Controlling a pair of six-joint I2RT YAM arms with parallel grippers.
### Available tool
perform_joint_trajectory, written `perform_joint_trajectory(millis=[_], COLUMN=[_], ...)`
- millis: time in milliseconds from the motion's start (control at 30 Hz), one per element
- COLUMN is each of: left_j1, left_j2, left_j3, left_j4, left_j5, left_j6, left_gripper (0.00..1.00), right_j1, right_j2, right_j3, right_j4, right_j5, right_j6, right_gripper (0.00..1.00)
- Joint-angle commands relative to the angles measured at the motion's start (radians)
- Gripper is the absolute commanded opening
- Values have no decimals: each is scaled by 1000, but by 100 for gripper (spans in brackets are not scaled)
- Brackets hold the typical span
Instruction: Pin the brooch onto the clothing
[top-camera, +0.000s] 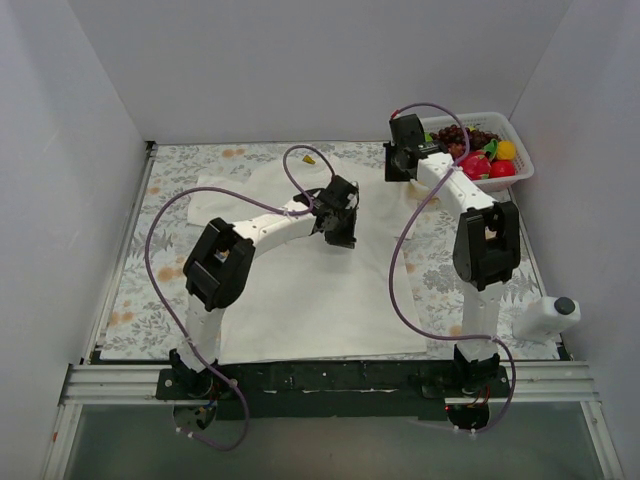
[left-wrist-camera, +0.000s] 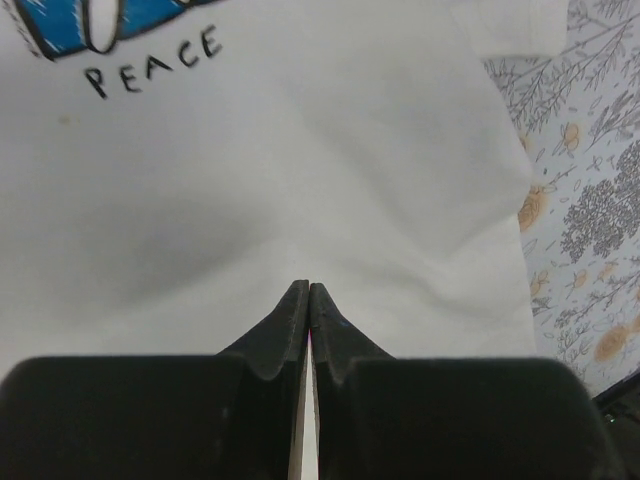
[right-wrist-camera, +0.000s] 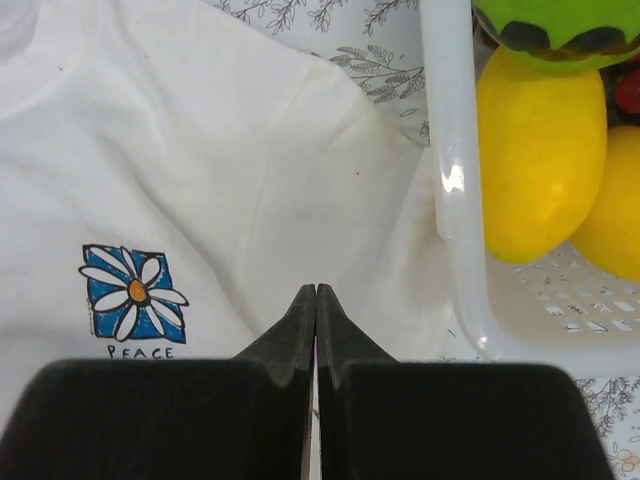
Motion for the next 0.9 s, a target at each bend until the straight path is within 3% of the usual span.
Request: perform_joint_trajectory(millis=[0,433,867], left_j1=[-39,-119,-134], left_j2=[-25,-56,-156], left_j3=[-44,-283,-498], left_j4=[28,48,35], left_j5=[-23,-76,-158], left_j6=[-40,-74,-58], left_gripper=[0,0,0], right_j1=[0,-13,-12], right_j2=[-67,-92,46], right_j3=[-80,-160,-109], right_j4=[21,37,-3], right_j5=[-36,-18,18], right_j6=[19,19,-2], right_gripper=[1,1,1])
